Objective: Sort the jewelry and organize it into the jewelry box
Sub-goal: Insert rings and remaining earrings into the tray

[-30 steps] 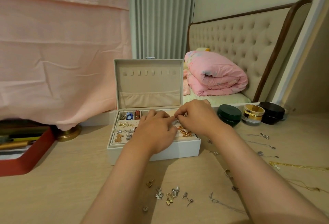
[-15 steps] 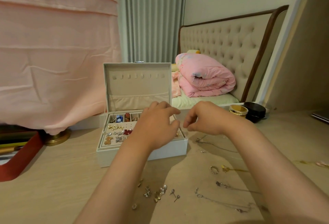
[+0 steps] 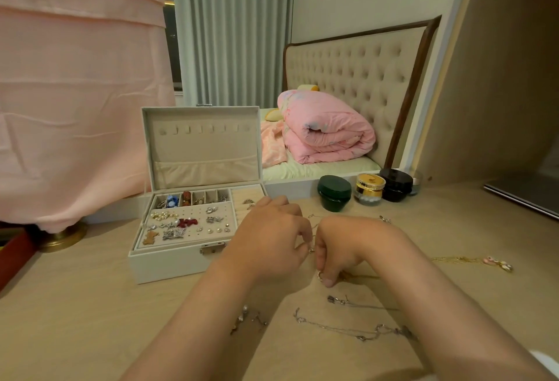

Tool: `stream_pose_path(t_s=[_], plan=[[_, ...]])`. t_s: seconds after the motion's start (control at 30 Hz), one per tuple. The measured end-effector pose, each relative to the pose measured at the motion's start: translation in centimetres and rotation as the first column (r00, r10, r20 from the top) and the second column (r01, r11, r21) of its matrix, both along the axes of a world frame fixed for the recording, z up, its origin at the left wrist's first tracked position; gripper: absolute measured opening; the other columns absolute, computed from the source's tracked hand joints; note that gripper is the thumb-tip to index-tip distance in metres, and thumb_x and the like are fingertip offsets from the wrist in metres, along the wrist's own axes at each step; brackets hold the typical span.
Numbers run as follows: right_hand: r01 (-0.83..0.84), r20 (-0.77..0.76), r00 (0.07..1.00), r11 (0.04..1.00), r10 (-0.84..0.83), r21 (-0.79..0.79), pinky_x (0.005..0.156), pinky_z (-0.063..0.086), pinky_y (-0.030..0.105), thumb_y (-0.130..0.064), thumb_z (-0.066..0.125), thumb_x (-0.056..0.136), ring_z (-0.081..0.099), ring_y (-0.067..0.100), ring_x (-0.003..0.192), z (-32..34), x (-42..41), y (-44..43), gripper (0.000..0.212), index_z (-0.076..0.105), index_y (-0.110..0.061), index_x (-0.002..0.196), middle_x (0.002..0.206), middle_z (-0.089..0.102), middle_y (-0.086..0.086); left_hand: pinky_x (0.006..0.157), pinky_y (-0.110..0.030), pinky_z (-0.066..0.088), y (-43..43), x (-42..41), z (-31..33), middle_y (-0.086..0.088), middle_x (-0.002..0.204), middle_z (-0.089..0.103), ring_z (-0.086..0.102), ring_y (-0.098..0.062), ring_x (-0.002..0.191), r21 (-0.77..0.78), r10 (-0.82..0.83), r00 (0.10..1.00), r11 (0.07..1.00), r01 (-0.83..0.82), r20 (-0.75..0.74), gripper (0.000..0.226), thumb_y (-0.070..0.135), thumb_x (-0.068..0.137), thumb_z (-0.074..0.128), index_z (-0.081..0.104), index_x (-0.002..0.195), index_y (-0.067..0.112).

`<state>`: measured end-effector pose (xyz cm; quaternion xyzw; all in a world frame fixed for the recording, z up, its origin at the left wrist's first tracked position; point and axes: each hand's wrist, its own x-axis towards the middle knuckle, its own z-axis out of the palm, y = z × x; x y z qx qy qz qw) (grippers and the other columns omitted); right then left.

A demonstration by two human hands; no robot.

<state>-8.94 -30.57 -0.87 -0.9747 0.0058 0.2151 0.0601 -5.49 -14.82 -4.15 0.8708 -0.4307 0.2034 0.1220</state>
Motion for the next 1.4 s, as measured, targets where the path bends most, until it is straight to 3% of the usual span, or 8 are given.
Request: stream_pose_path(t_s=[0.2, 0.33, 0.57, 0.67, 0.8, 1.07, 1.27, 1.4], plan=[[0.003, 0.160, 0.987, 0.994, -0.020, 0.106, 0.073, 0.057, 0.030, -0.025, 0.088, 0.072, 0.068, 0.013, 0.084, -0.1, 0.6, -0.6, 0.016, 0.076, -0.025, 0.083, 0.085, 0.074, -0.006, 0.090, -0.027, 0.031, -0.3, 0.0, -0.6, 0.015, 0.099, 0.065, 0.046, -0.008, 0.098, 0.011, -0.009, 0.998, 1.000, 0.009, -0.064, 0.021, 0.041, 0.089, 0.058, 0.070, 0.105, 0.035], [0.029, 0.430, 0.878, 0.920, -0.210, 0.391, 0.056, 0.045, 0.020, -0.027, 0.092, 0.068, 0.062, 0.003, 0.061, 0.7, 1.1, -1.2, 0.017, 0.075, -0.024, 0.071, 0.067, 0.070, -0.010, 0.090, -0.029, 0.042, 0.3, 0.6, 0.2, 0.017, 0.087, 0.070, 0.058, -0.004, 0.087, -0.226, -0.004, 0.963, 0.972, -0.060, -0.271, 0.019, 0.031, 0.089, 0.065, 0.065, 0.108, 0.033], [-0.119, 0.502, 0.771, 0.686, -0.392, 0.718, 0.054, 0.043, 0.014, -0.024, 0.088, 0.077, 0.057, -0.006, 0.053, 0.7, 2.7, 1.0, 0.011, 0.080, -0.025, 0.084, 0.069, 0.073, -0.009, 0.067, -0.022, 0.047, 3.2, 2.5, 1.7, 0.014, 0.081, 0.071, 0.063, -0.003, 0.077, -0.528, 0.000, 0.873, 0.796, -0.295, -0.488, 0.007, 0.026, 0.089, 0.070, 0.072, 0.092, 0.032], [-0.147, 0.565, 0.731, 0.721, -0.382, 0.677, 0.059, 0.041, 0.011, -0.021, 0.082, 0.083, 0.058, -0.009, 0.057, 0.6, 4.6, 2.7, 0.008, 0.079, -0.028, 0.084, 0.067, 0.068, -0.017, 0.071, -0.022, 0.043, 4.9, 3.3, 1.9, 0.020, 0.088, 0.066, 0.060, -0.001, 0.088, -0.484, 0.112, 0.885, 0.802, -0.349, -0.453, 0.009, 0.027, 0.094, 0.064, 0.070, 0.097, 0.033], [-0.075, 0.649, 0.668, 0.835, -0.364, 0.545, 0.081, 0.055, 0.032, -0.030, 0.078, 0.086, 0.064, 0.000, 0.086, -0.3, 7.7, 4.1, 0.012, 0.074, -0.038, 0.078, 0.083, 0.071, -0.019, 0.102, -0.034, 0.039, 6.8, 4.5, 1.3, 0.010, 0.127, 0.063, 0.047, -0.014, 0.123, -0.249, 0.346, 0.875, 0.864, -0.438, -0.337, 0.031, 0.030, 0.100, 0.052, 0.062, 0.128, 0.031], [-0.064, 0.674, 0.716, 0.944, -0.182, 0.323, 0.073, 0.049, 0.028, -0.028, 0.073, 0.089, 0.065, 0.007, 0.089, -0.9, 10.7, 6.1, 0.008, 0.078, -0.032, 0.094, 0.093, 0.074, -0.014, 0.113, -0.040, 0.018, 6.6, 5.1, 0.5, 0.004, 0.153, 0.040, 0.027, -0.020, 0.137, 0.125, 0.377, 0.871, 0.926, -0.356, -0.315, 0.051, 0.037, 0.101, 0.033, 0.038, 0.150, 0.027], [-0.077, 0.700, 0.709, 0.978, -0.084, 0.196, 0.062, 0.036, 0.024, -0.033, 0.071, 0.090, 0.061, 0.008, 0.087, -1.6, 11.2, 6.4, 0.007, 0.078, -0.033, 0.094, 0.094, 0.073, -0.015, 0.113, -0.040, 0.020, 6.4, 5.7, 0.2, 0.004, 0.152, 0.039, 0.027, -0.019, 0.137, 0.111, 0.363, 0.857, 0.931, -0.347, -0.366, 0.050, 0.035, 0.100, 0.034, 0.040, 0.149, 0.025], [-0.103, 0.665, 0.745, 0.975, -0.056, 0.197, 0.070, 0.039, 0.026, -0.031, 0.067, 0.094, 0.063, 0.011, 0.094, -1.4, 11.3, 6.4, 0.012, 0.078, -0.034, 0.098, 0.100, 0.073, -0.014, 0.113, -0.039, 0.021, 6.6, 5.7, 0.0, 0.003, 0.149, 0.043, 0.028, -0.019, 0.137, 0.055, 0.389, 0.860, 0.918, -0.394, -0.332, 0.050, 0.034, 0.100, 0.035, 0.038, 0.149, 0.023]])
